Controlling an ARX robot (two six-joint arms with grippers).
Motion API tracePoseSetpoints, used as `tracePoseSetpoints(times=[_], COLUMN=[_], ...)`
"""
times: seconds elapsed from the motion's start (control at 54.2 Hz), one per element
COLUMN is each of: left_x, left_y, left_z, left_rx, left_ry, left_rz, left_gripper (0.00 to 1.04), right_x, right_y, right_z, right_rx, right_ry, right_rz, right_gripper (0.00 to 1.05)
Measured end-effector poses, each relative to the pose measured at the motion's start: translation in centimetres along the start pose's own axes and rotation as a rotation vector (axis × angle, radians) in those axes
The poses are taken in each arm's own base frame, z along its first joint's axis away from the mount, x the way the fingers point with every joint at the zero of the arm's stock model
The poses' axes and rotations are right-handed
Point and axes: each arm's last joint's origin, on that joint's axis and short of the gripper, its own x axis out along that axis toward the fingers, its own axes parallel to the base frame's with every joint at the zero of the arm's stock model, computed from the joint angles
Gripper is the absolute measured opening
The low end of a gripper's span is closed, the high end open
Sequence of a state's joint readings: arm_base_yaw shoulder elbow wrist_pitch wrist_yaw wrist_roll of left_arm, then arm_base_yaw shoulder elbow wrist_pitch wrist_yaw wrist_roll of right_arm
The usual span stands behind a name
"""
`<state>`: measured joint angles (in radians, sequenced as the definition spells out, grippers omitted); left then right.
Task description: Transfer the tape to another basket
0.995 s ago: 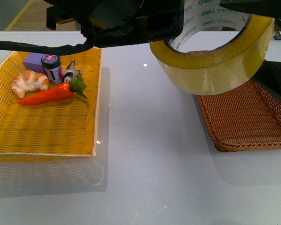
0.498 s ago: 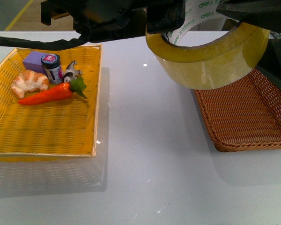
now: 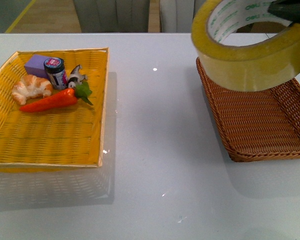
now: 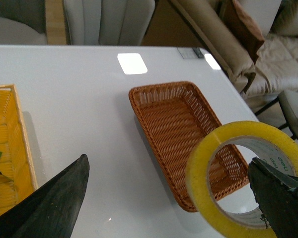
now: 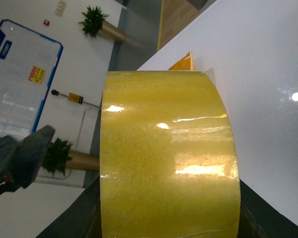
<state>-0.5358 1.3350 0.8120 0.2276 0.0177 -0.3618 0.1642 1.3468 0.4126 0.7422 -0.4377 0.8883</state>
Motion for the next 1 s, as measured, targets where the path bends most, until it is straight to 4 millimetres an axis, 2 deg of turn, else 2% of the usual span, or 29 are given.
tracePoseSetpoints(times=[0.166, 0.295, 0.406, 0.516, 0.737, 0.885, 0.995], left_x=[-2.3, -2.6, -3.6, -5.9, -8.8, -10.2, -11.1], left_y=[1.0, 1.3, 2.5, 4.6, 7.3, 8.3, 8.8], left_z=[0.5, 0.2, -0.8, -2.2, -5.2, -6.4, -7.2], left_rx=[-0.006, -0.001, 0.136, 0.206, 0.255, 0.258, 0.261], left_ry=[-0.084, -0.09, -0.341, -0.4, -0.375, -0.382, -0.383], left_rz=[0.029, 0.046, 0.332, 0.459, 0.478, 0.475, 0.477], left_gripper=[0.96, 0.96, 0.78, 0.6, 0.24, 0.01, 0.02], right_x=[-0.2, 0.3, 1.4, 2.6, 6.2, 8.4, 9.9], right_y=[-2.0, -4.5, -6.6, -9.1, -13.9, -16.6, -18.2], right_z=[1.2, 2.3, 3.6, 4.5, 4.7, 4.9, 5.4], right_rx=[0.035, 0.069, 0.089, 0.116, 0.174, 0.199, 0.22], right_ry=[-0.043, -0.068, -0.097, -0.115, -0.08, -0.083, -0.095], right_rz=[-0.048, -0.105, -0.139, -0.189, -0.278, -0.33, -0.354], right_gripper=[0.46, 0.46, 0.46, 0.46, 0.46, 0.46, 0.46])
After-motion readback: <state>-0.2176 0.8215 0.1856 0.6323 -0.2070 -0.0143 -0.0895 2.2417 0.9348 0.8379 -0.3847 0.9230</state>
